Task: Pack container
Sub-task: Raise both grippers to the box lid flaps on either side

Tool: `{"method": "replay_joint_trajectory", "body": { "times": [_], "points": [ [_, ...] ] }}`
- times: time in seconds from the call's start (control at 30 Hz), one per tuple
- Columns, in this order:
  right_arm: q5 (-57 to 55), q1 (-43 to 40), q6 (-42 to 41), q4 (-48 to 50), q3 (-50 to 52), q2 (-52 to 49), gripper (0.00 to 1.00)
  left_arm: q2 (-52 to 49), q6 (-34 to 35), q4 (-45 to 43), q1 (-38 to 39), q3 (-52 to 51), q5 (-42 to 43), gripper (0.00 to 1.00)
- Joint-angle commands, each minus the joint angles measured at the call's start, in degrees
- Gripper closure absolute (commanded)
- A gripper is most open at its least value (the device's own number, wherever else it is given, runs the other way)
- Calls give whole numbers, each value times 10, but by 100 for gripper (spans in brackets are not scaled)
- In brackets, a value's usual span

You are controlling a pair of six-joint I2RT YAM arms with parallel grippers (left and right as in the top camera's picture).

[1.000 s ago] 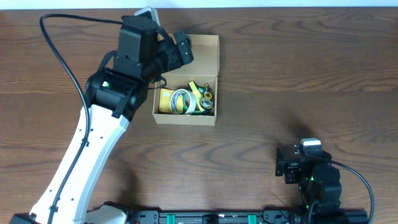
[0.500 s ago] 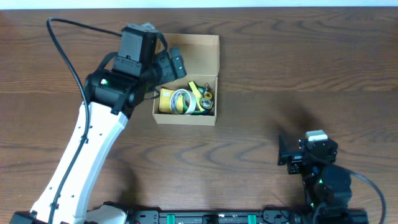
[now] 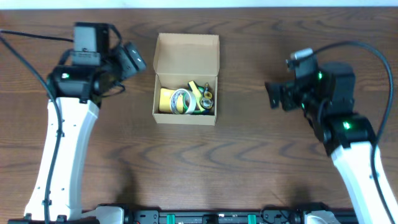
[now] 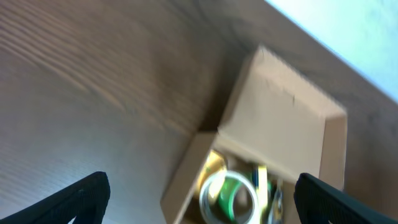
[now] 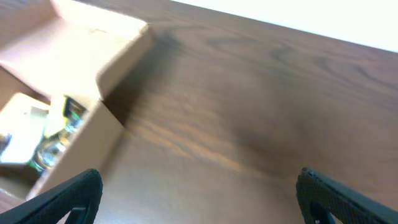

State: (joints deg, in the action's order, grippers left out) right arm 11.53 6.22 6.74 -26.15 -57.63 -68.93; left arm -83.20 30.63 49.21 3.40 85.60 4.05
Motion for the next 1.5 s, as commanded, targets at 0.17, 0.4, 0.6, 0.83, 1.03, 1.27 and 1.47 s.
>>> {"method": "replay_joint_trajectory", "body": {
  "times": [0.17, 0.4, 0.6, 0.83, 1.03, 1.27, 1.47],
  "points": [
    [84, 0, -79, 95, -13, -82, 1, -12, -2, -38, -23, 12, -17, 4],
    [32, 0, -156, 141, -14, -176, 17, -98, -2, -84, -23, 12, -11, 3],
    [14, 0, -248, 193, -41, -265, 99, -198, 93, -134, -23, 12, -15, 94],
    [101, 0, -313, 205, -100, -387, 99, -257, 123, -146, -35, 12, -3, 94],
    [175, 1, -390, 260, -120, -462, 99, -310, 122, -188, -77, 12, 155, 94],
    [222, 25, -472, 352, -122, -511, 99, -386, 123, -268, -102, 12, 387, 95],
    [254, 50, -507, 400, -134, -540, 99, -427, 127, -293, -102, 13, 487, 95]
  ]
}}
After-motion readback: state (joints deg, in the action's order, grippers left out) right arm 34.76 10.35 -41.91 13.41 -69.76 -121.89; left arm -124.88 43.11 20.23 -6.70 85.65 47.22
